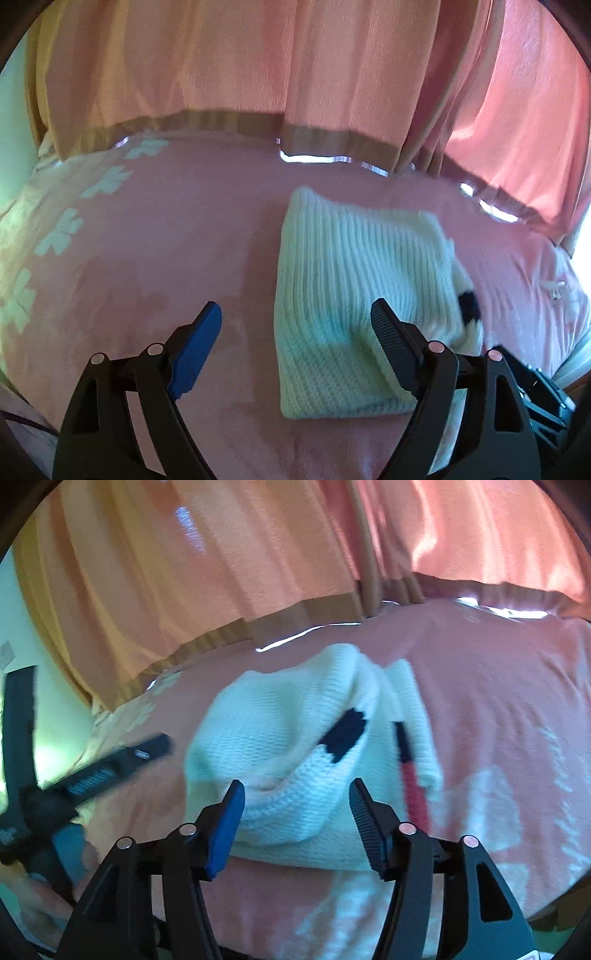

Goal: Fold small clothes

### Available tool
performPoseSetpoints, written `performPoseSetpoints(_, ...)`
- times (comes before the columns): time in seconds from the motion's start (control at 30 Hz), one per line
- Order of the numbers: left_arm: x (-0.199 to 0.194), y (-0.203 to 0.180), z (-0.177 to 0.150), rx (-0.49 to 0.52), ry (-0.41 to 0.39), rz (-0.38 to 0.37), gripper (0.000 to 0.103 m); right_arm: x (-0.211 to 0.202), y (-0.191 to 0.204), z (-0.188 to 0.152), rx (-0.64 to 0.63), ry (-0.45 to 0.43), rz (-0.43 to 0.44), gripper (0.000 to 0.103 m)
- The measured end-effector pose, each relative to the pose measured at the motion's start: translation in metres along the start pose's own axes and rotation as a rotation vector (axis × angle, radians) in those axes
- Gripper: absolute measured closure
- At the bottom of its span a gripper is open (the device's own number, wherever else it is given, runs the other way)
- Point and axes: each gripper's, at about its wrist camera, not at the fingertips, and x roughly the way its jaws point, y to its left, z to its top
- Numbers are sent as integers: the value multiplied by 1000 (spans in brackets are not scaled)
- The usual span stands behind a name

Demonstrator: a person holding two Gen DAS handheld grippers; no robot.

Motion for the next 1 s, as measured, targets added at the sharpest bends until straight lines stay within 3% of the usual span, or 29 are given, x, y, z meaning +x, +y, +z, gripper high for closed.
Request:
performPoseSetpoints(0.07, 6, -2, -4, -10, 22, -3, 23, 5, 13, -3, -51, -11, -6, 27)
performPoseSetpoints(0.13, 7, -1, -7, -15, 29, -5, 23, 15, 19, -4, -98, 6, -36, 32)
performPoseSetpoints(0.17, 10, -3, -8, -15, 34, -7, 23, 23, 19, -6, -114, 9, -57, 78)
performPoseSetpoints(0.2, 13, -4, -9, -13, 39, -8, 23, 28, 16, -5, -111, 23, -61, 87)
performPoseSetpoints(0.27, 14, -8, -15, 8, 58, -11, 23, 16, -6, -1, -10, -6, -23, 88)
performPoseSetpoints(0.33, 17, -11, -19, 35, 75, -15, 23, -8, -30, 3, 54, -72, -53, 88)
performPoseSetpoints(0.37, 20, -14, -24, 58, 90, -15, 23, -13, -45, 3, 95, -63, -62, 87)
performPoseSetpoints(0.47, 39, -21, -38, 116, 157, 1, 23, 17, -79, -12, 200, 130, -67, 85)
performPoseSetpoints(0.53, 47, -22, -44, 112, 206, -17, 23, 24, -89, -21, 268, 180, -10, 82)
performPoseSetpoints(0.6, 47, -19, -46, 74, 223, -52, 23, 10, -85, -13, 254, 130, -2, 74)
performPoseSetpoints(0.67, 45, -19, -45, 76, 219, -63, 23, 0, -80, 2, 225, 80, -11, 54)
performPoseSetpoints(0.73, 45, -19, -44, 84, 217, -53, 23, 1, -76, 14, 207, 55, -6, 50)
performPoseSetpoints(0.8, 49, -19, -45, 89, 227, -50, 23, 8, -68, 28, 165, 56, -10, 38)
performPoseSetpoints(0.87, 52, -21, -47, 96, 232, -44, 22, 30, -60, 34, 125, 93, -33, 36)
performPoseSetpoints(0.97, 55, -22, -50, 112, 234, -36, 22, 59, -58, 34, 155, 188, 40, 35)
performPoseSetpoints(1.0, 56, -22, -50, 116, 234, -35, 22, 67, -59, 33, 167, 206, 62, 43)
